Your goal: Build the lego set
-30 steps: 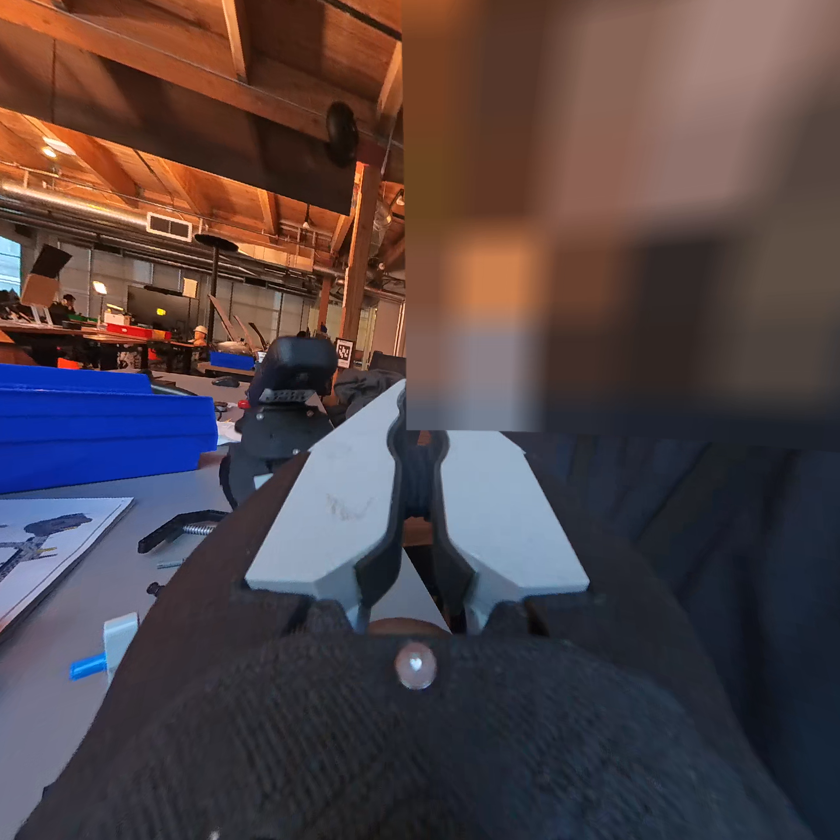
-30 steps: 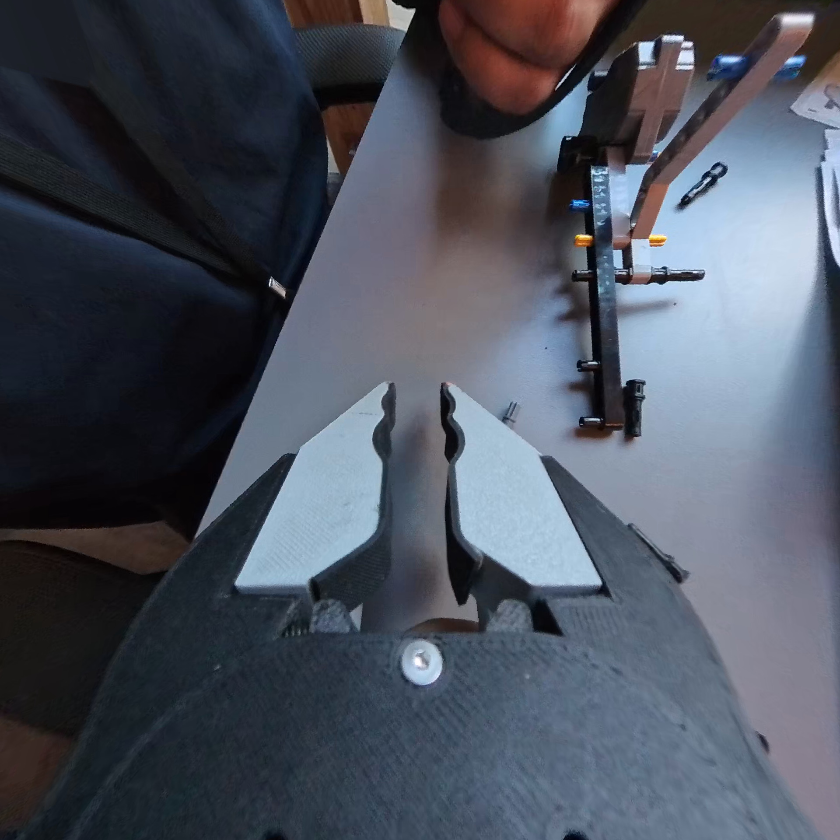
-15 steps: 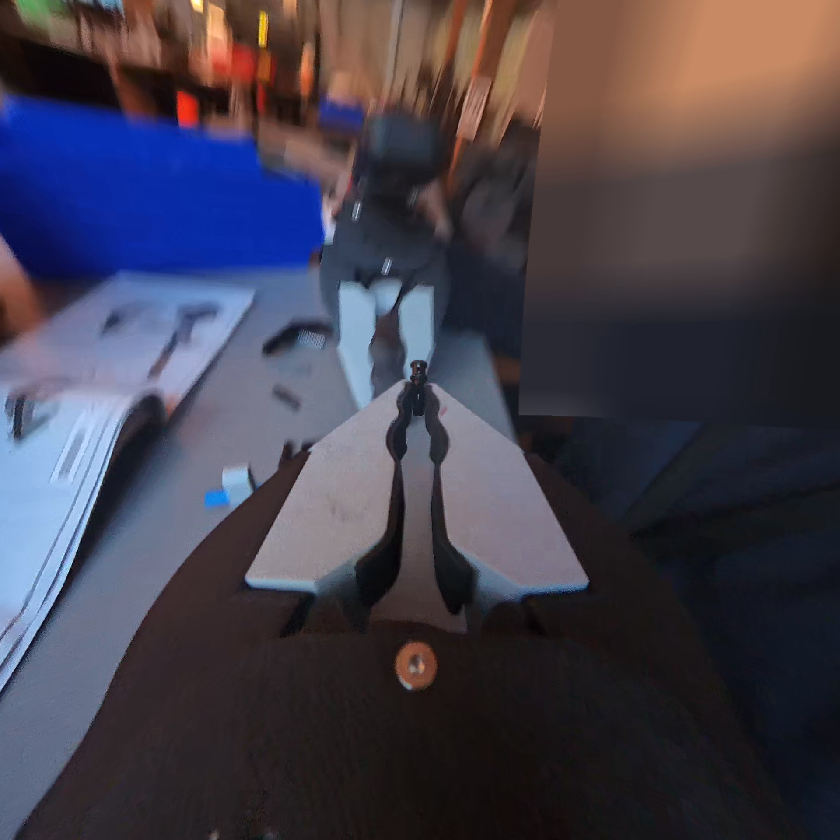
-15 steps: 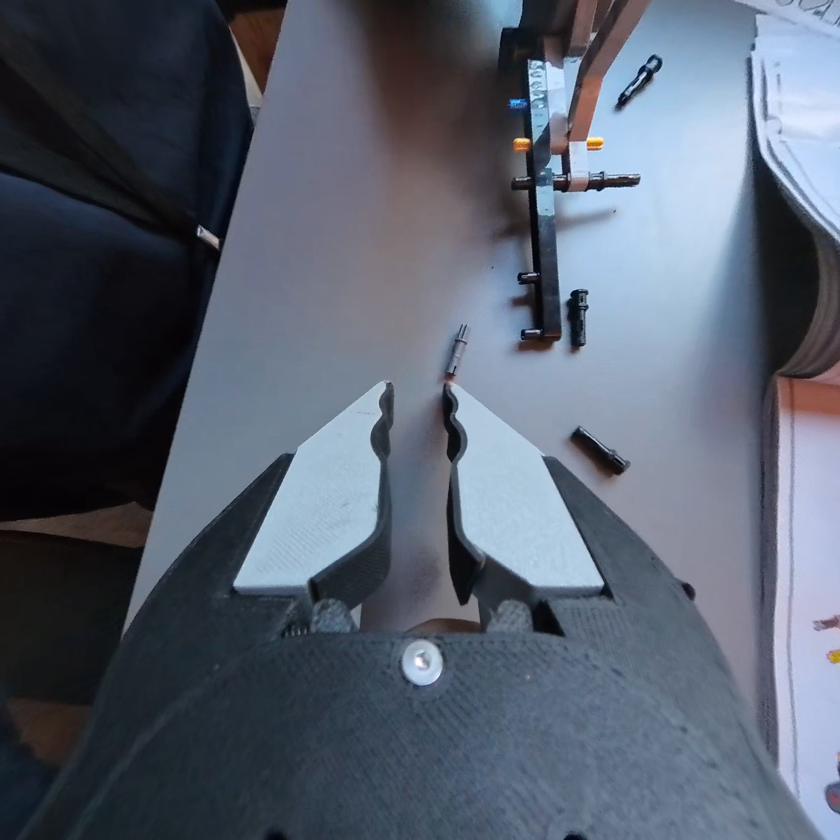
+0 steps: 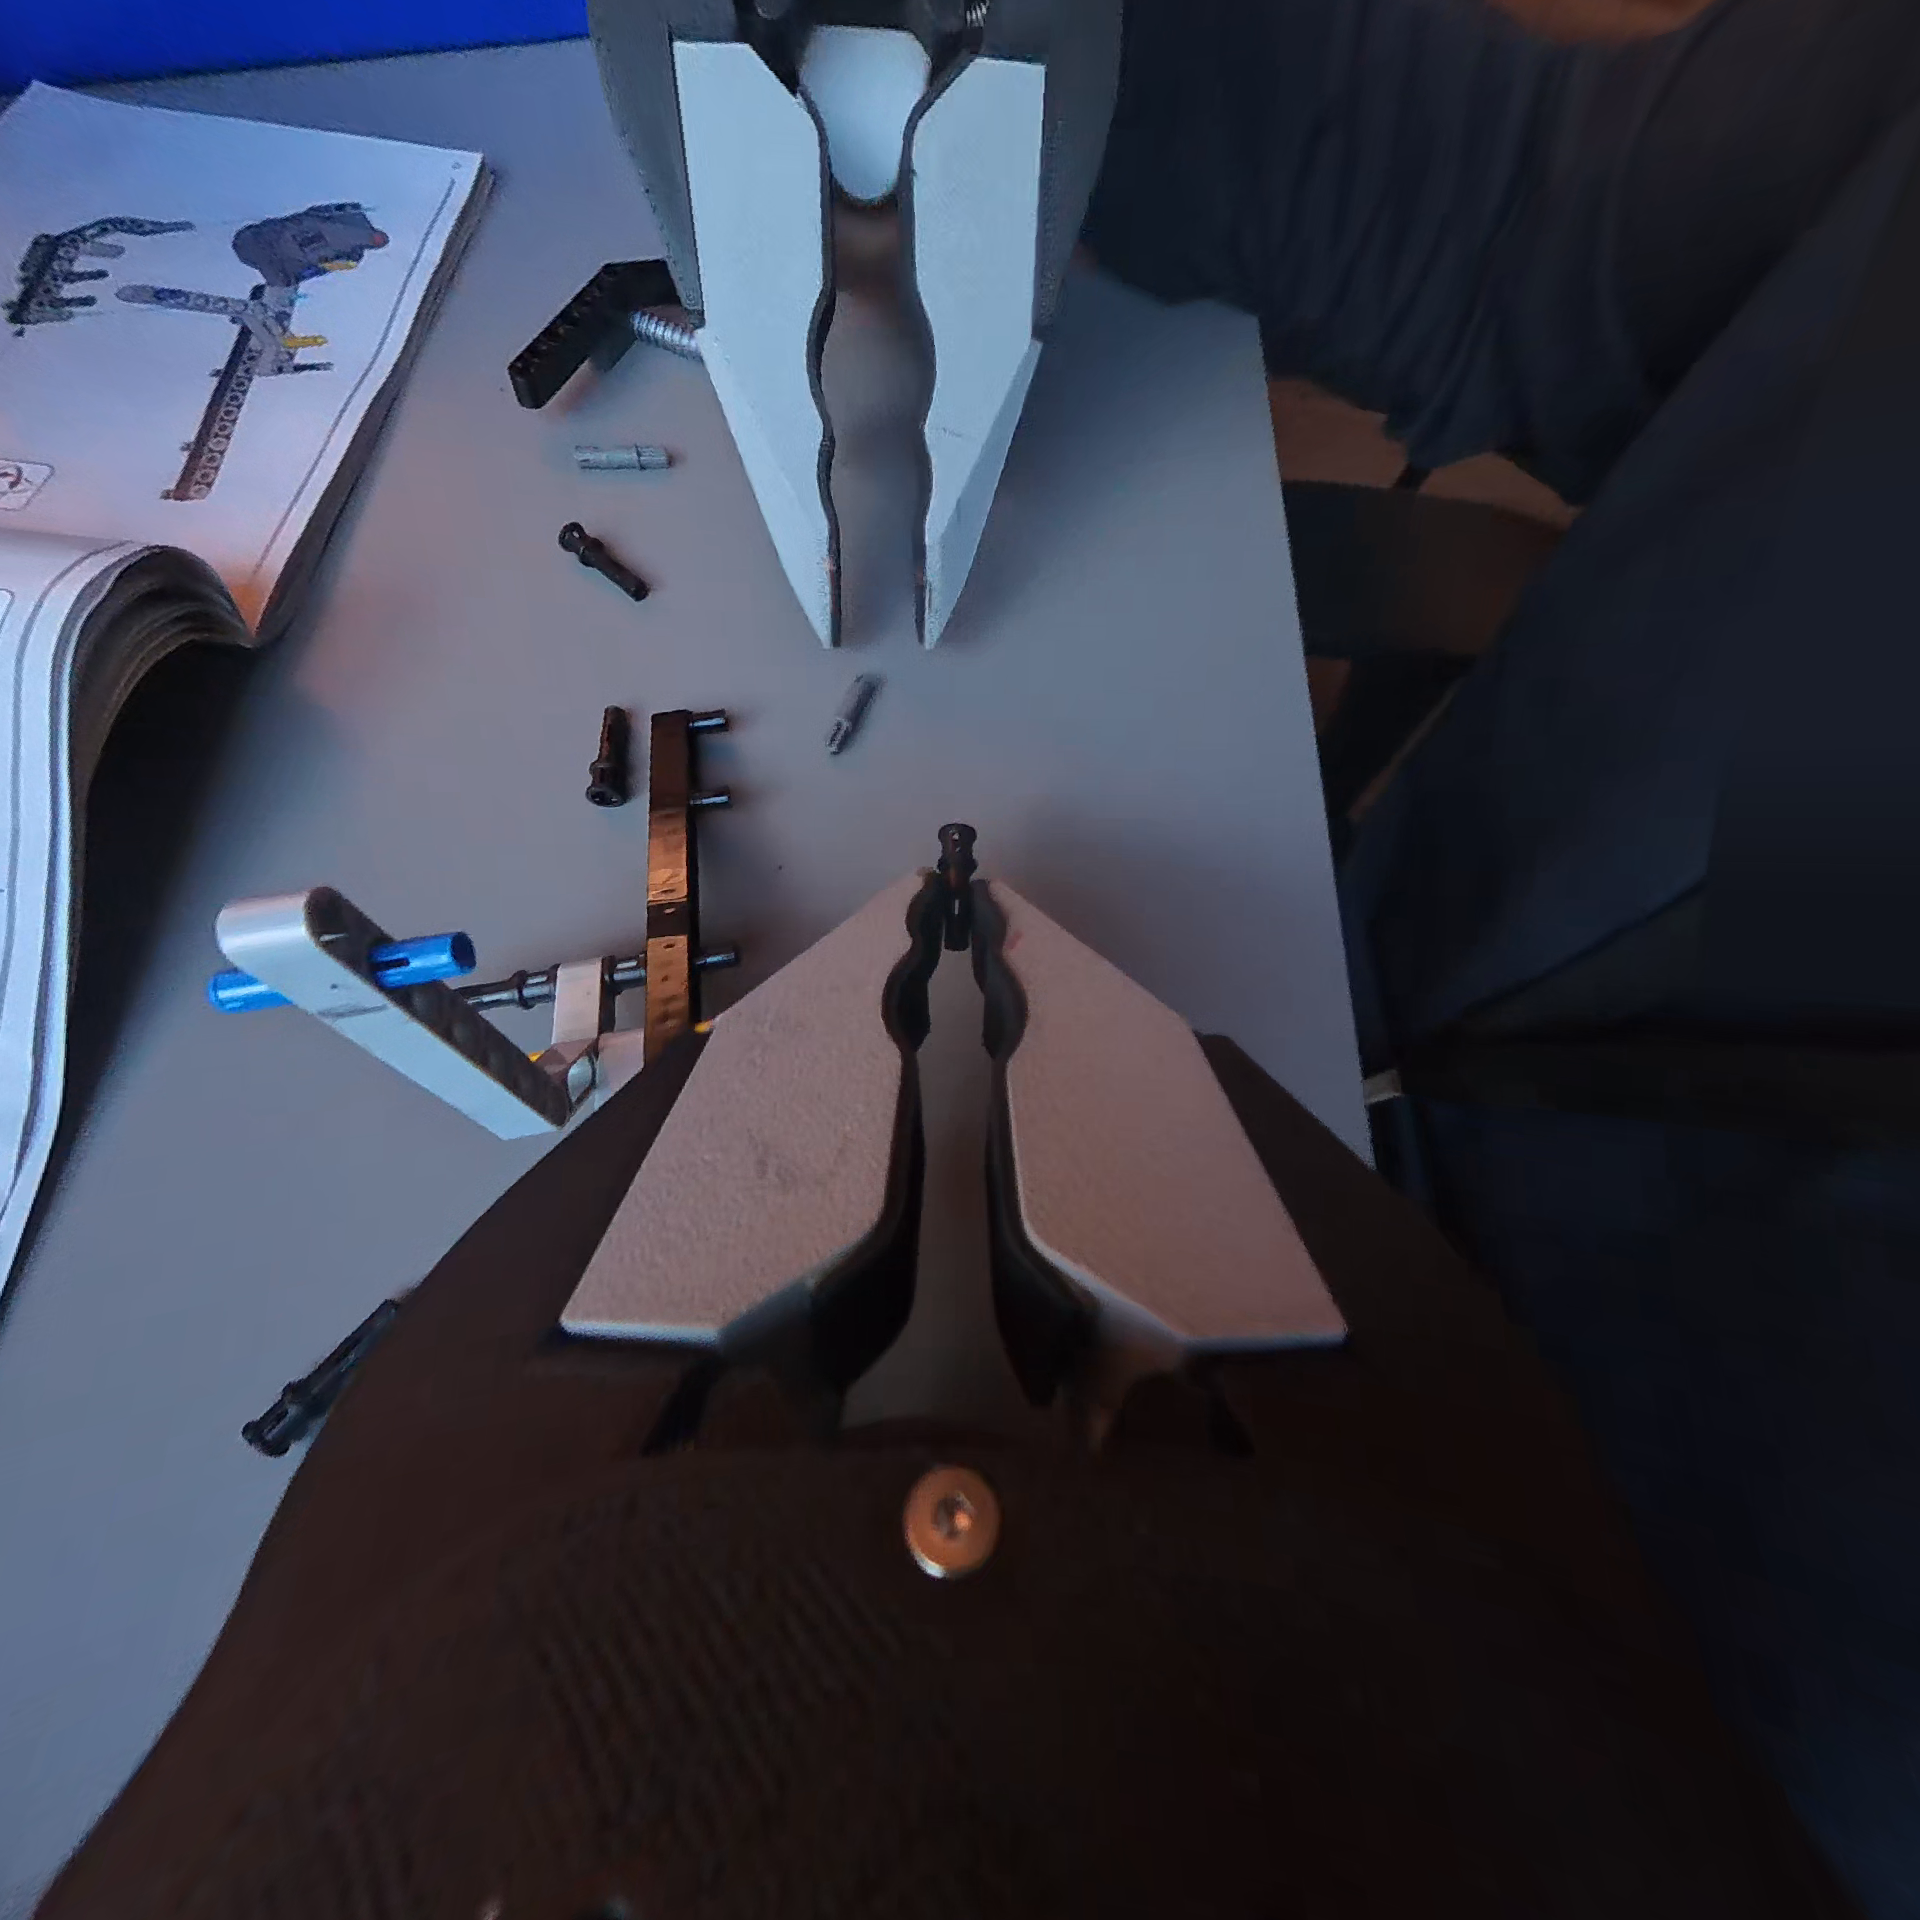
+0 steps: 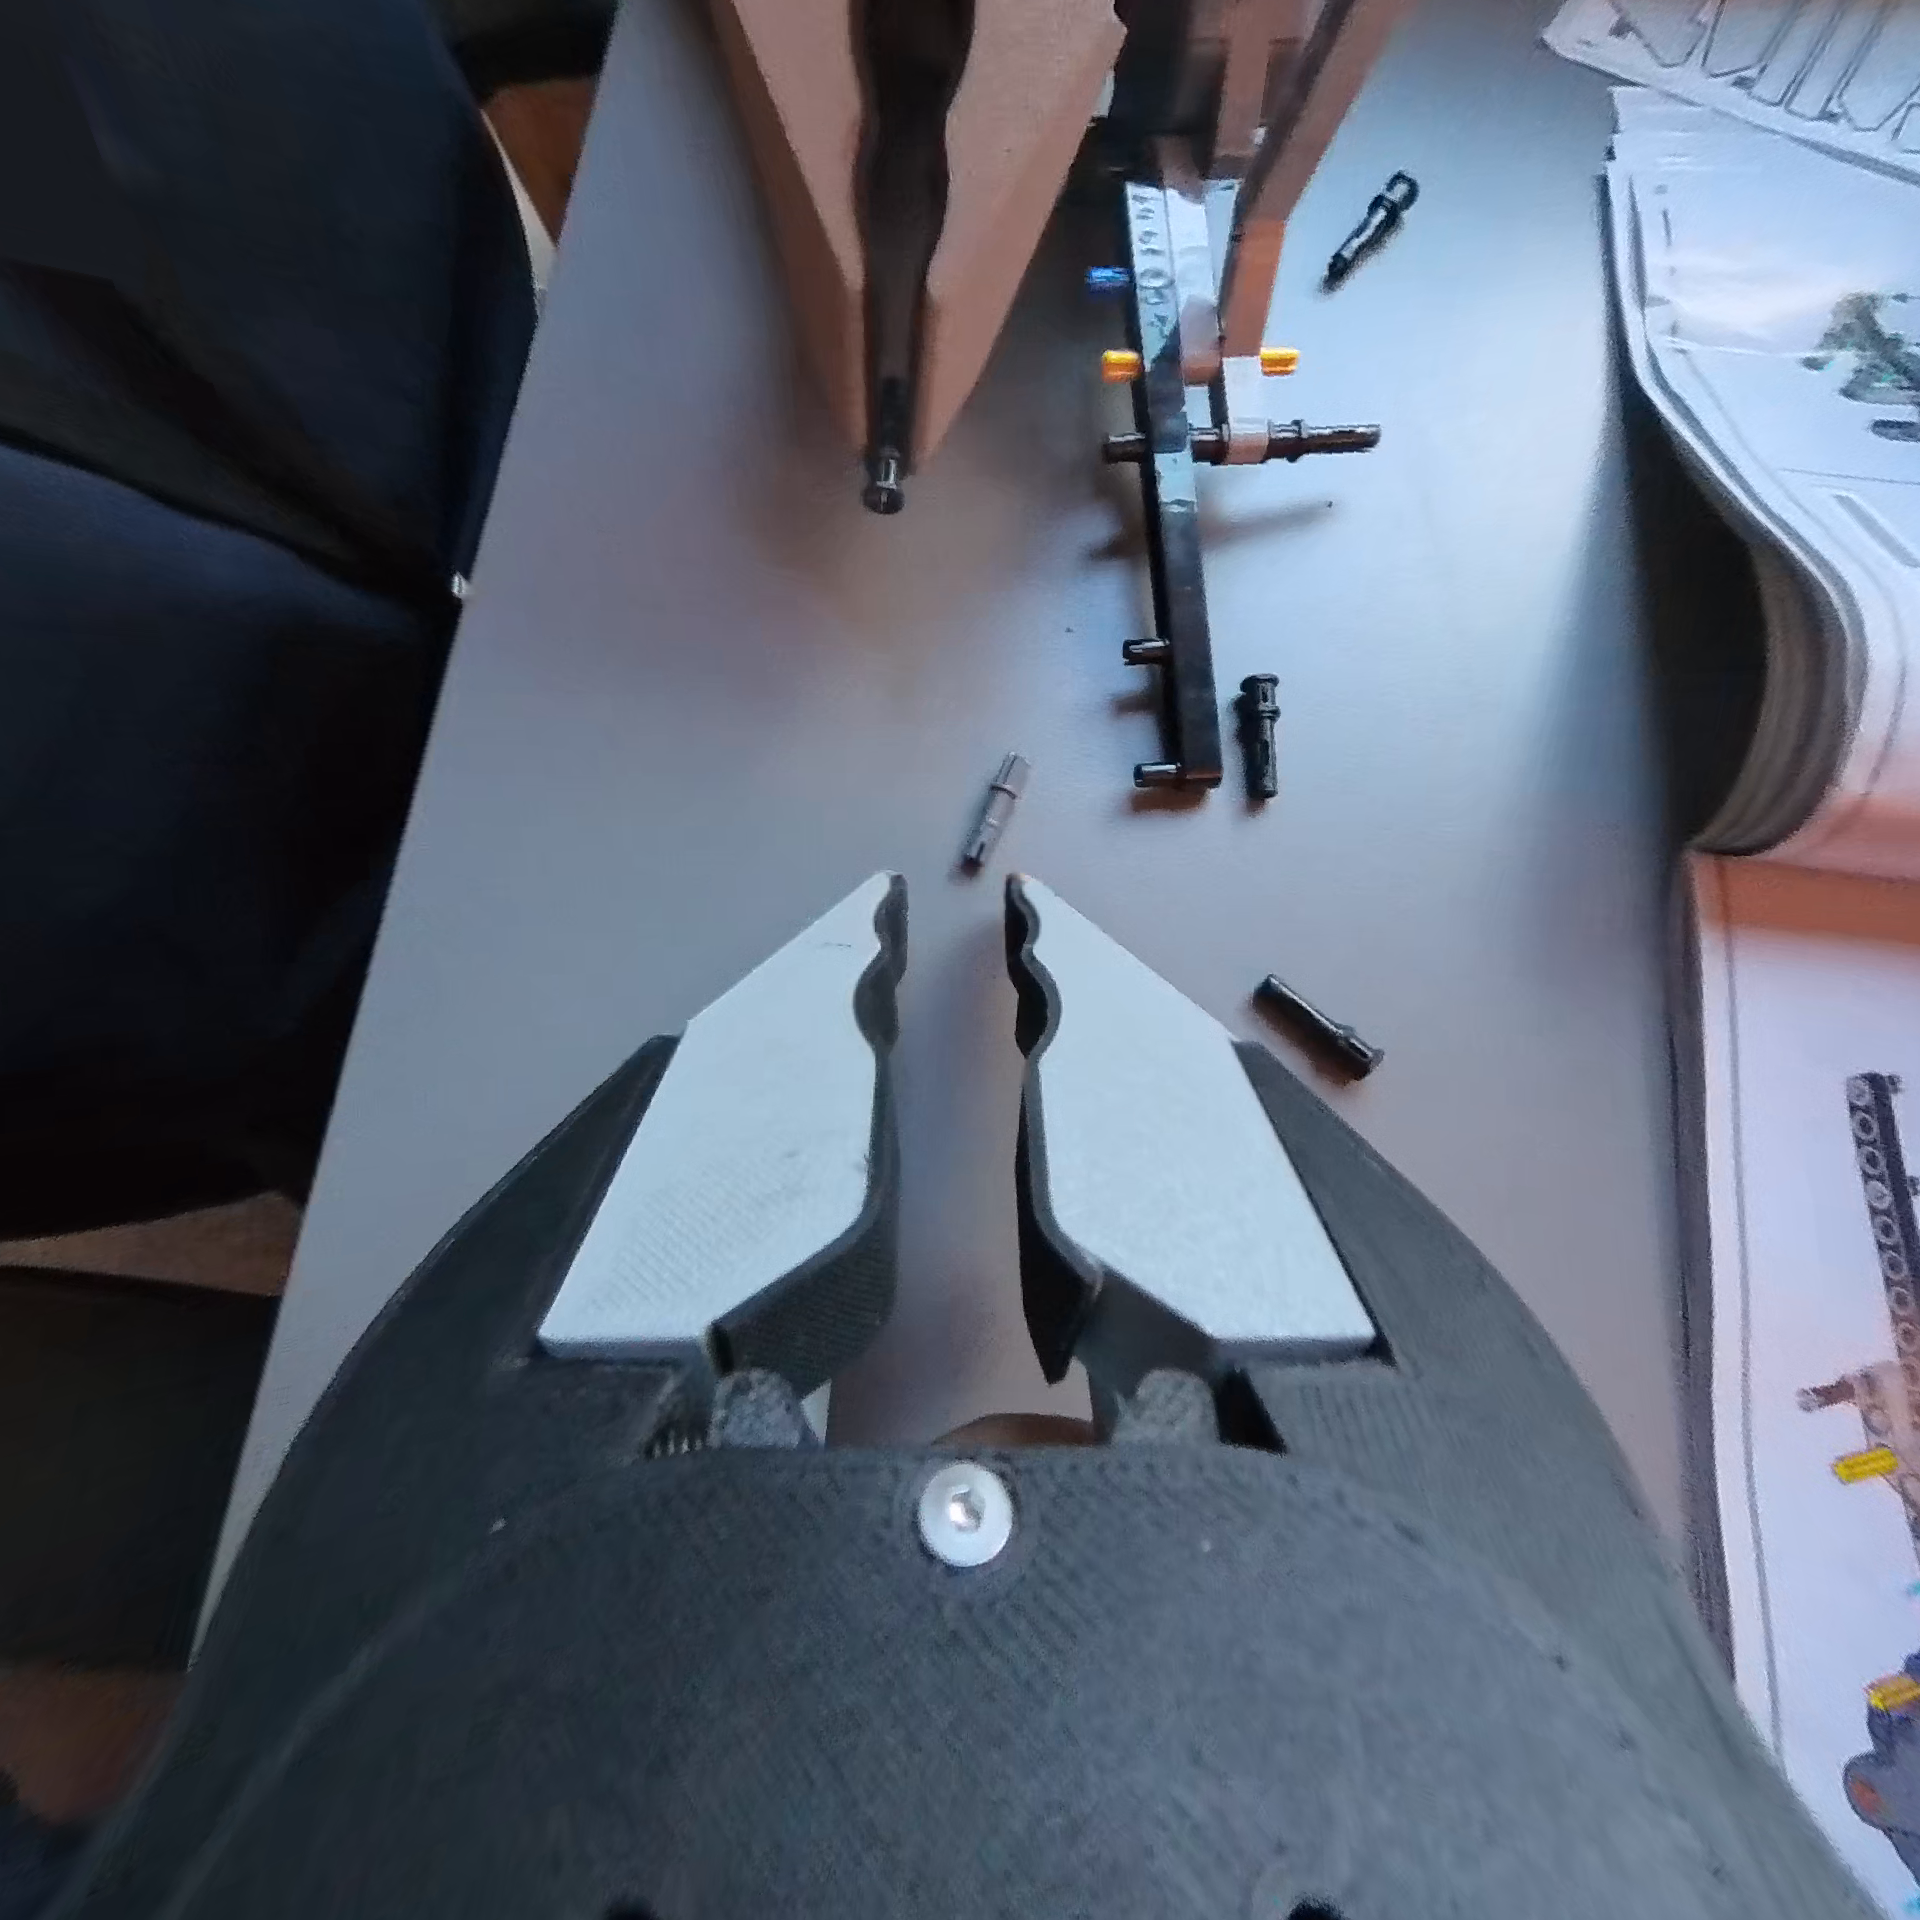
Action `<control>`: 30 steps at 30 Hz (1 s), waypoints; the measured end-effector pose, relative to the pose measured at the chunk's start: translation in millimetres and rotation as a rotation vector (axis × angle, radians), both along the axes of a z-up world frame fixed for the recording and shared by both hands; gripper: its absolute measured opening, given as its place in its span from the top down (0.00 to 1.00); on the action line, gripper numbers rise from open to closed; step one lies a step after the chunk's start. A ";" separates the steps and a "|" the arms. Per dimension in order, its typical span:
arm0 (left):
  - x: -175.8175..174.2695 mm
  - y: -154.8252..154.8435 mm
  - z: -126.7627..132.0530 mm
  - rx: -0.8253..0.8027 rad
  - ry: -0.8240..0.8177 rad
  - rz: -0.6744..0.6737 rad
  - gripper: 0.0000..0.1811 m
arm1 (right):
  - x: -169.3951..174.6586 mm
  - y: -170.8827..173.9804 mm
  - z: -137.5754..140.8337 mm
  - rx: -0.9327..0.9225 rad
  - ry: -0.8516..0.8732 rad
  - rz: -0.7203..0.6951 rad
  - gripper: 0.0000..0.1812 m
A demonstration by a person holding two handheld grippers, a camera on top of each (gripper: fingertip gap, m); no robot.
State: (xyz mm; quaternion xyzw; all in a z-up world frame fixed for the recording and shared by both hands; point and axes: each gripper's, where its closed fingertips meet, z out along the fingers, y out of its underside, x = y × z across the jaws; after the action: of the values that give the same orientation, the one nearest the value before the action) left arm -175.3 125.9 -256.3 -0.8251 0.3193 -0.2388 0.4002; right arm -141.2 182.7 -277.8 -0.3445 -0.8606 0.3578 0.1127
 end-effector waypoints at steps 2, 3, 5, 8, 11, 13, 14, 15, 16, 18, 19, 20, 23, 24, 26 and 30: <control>-2.0 0.5 -2.8 -0.006 0.019 0.009 0.99 | 0.3 -5.3 -2.8 -0.009 -0.007 0.018 0.92; -2.6 0.9 -3.9 -0.009 0.026 0.013 0.99 | 1.2 -8.8 -3.0 -0.016 -0.012 0.033 0.92; -4.3 2.0 -5.9 -0.011 0.041 0.023 0.99 | -0.8 -11.5 -2.9 -0.014 -0.002 0.036 0.93; -6.1 3.3 -8.0 -0.005 0.067 0.031 0.99 | -3.8 -7.7 -3.3 0.004 0.005 0.013 0.93; -6.5 3.4 -9.0 -0.005 0.075 0.032 0.99 | -4.4 -6.1 -3.2 0.002 0.003 0.003 0.92; -6.4 3.4 -9.1 -0.004 0.077 0.031 0.99 | -3.7 -7.3 -3.3 0.002 0.004 0.011 0.92; -6.5 3.4 -9.3 -0.004 0.079 0.031 0.99 | -3.4 -7.9 -3.3 0.003 0.005 0.015 0.92; -6.5 3.3 -9.2 -0.003 0.078 0.031 0.99 | -3.4 -8.2 -3.3 0.005 0.006 0.016 0.92; -6.5 3.4 -9.2 -0.003 0.079 0.031 0.99 | -3.6 -8.3 -3.4 0.006 0.007 0.016 0.92; -6.7 3.8 -9.4 -0.004 0.078 0.033 0.99 | -4.3 -8.0 -3.4 0.006 0.007 0.011 0.93; -7.1 4.1 -9.4 -0.004 0.079 0.035 0.99 | -4.7 -7.9 -3.4 0.006 0.007 0.007 0.93; -8.2 4.9 -9.5 -0.001 0.083 0.040 0.99 | -5.7 -7.4 -3.4 0.008 0.007 0.000 0.93; -10.0 6.3 -9.8 0.004 0.092 0.049 0.99 | -8.8 -6.5 -3.4 0.005 0.003 -0.025 0.93; -10.0 6.4 -10.0 0.003 0.092 0.049 0.99 | -8.7 -7.4 -3.4 0.004 0.003 -0.023 0.93; -10.3 6.7 -10.2 0.002 0.093 0.052 0.99 | -9.4 -8.7 -3.4 0.004 0.007 -0.022 0.93; -11.5 7.6 -11.7 0.006 0.109 0.057 0.99 | -16.0 -10.0 -3.7 -0.010 0.000 -0.060 0.95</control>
State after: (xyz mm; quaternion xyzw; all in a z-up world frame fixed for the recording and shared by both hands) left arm -186.8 133.6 -268.0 -0.8445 0.3176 -0.1813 0.3912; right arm -157.3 172.7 -281.5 -0.3706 -0.8482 0.3584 0.1215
